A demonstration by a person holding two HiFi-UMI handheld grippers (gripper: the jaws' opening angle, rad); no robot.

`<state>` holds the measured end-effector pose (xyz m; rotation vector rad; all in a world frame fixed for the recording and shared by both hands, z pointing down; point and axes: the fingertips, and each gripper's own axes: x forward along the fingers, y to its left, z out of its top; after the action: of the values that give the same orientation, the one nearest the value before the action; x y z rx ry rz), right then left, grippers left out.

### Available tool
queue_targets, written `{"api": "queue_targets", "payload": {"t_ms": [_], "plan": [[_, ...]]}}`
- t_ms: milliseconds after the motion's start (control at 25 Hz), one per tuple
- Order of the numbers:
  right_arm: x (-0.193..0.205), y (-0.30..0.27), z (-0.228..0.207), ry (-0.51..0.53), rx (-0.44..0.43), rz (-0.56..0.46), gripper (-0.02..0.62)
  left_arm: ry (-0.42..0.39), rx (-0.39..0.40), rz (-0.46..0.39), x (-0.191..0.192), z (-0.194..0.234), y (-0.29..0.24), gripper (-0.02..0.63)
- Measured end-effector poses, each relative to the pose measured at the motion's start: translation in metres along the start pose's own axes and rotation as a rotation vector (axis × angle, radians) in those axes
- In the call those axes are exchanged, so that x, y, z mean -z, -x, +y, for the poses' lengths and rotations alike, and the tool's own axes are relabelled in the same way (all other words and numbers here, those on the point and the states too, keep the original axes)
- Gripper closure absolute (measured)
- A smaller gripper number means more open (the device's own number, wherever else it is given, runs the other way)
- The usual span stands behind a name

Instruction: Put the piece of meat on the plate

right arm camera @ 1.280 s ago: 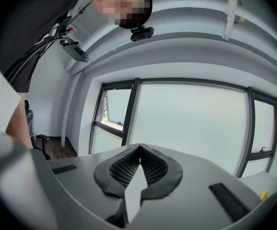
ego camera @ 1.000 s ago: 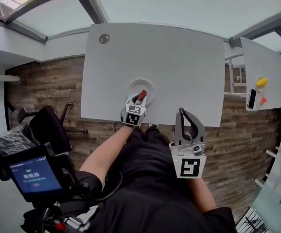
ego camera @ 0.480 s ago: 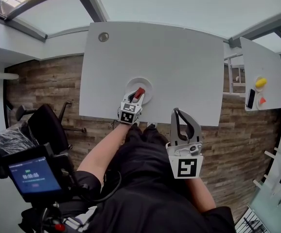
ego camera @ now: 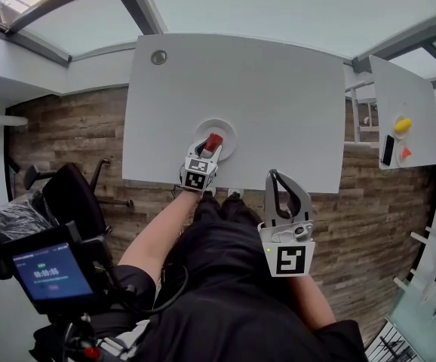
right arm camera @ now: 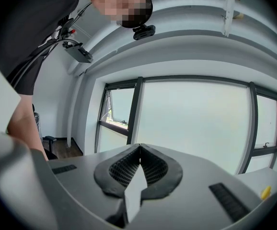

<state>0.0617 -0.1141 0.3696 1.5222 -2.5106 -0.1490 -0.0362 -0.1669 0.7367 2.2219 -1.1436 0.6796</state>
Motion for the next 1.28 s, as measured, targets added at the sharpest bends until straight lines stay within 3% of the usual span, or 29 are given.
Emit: {"api": "queue_targets", "payload": {"t_ms": [520, 800, 1280], "plan": [[0.003, 0.007, -0.001, 0.023, 0.013, 0.019, 0.591, -0.067, -0.009, 0.038, 0.011, 0.004, -0.008, 0.413], [0.002, 0.013, -0.002, 0.032, 0.033, 0.027, 0.591, -0.054, -0.013, 0.074, 0.014, 0.007, -0.012, 0.36], [0.0, 0.021, 0.001, 0.031, 0.061, 0.026, 0.591, -0.108, -0.029, 0.07, 0.005, 0.005, -0.011, 0.35]]}}
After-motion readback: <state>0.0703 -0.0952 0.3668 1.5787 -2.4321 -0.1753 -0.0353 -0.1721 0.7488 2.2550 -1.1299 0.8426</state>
